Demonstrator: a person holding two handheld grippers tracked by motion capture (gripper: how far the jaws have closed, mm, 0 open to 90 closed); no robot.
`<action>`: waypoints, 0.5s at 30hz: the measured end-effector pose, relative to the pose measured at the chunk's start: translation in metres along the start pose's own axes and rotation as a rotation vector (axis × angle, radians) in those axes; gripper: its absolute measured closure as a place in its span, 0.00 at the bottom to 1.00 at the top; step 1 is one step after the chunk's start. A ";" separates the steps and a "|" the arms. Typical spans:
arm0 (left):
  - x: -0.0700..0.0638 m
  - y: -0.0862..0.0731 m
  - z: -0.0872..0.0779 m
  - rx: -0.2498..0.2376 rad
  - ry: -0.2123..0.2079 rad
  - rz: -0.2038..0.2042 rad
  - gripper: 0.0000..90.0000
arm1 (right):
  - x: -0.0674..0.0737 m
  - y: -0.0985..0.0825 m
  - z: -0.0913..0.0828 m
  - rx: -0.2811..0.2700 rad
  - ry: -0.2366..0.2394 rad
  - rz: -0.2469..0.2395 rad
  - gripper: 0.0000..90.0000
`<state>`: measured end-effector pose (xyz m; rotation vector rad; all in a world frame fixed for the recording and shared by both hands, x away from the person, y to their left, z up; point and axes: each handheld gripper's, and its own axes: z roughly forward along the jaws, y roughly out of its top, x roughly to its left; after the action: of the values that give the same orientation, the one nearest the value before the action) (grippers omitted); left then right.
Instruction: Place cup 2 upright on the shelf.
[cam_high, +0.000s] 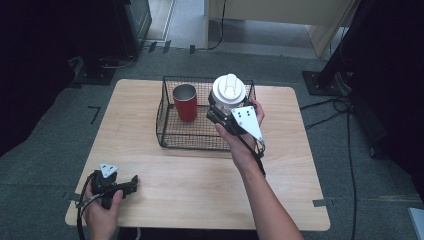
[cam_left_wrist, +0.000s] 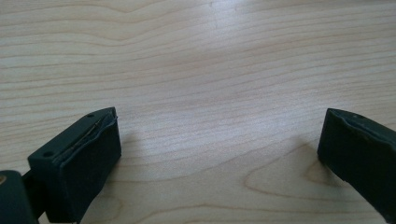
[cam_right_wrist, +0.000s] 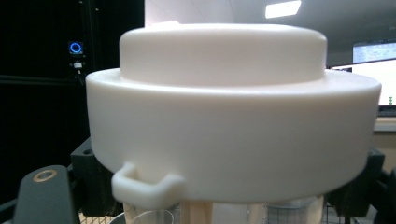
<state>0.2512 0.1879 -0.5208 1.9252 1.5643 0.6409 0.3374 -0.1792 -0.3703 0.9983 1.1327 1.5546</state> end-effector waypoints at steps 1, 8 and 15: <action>0.000 0.000 0.000 -0.001 0.000 0.000 0.00 | -0.001 -0.003 0.003 0.003 0.000 0.002 0.18; 0.000 0.000 0.000 0.000 0.000 0.001 0.00 | -0.006 -0.023 0.022 0.048 -0.013 -0.002 0.18; 0.000 0.000 0.000 0.000 0.000 0.000 0.00 | -0.007 -0.043 0.037 0.094 -0.031 -0.008 0.18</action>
<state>0.2512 0.1878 -0.5208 1.9256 1.5639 0.6412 0.3835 -0.1730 -0.4039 1.0758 1.1957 1.4861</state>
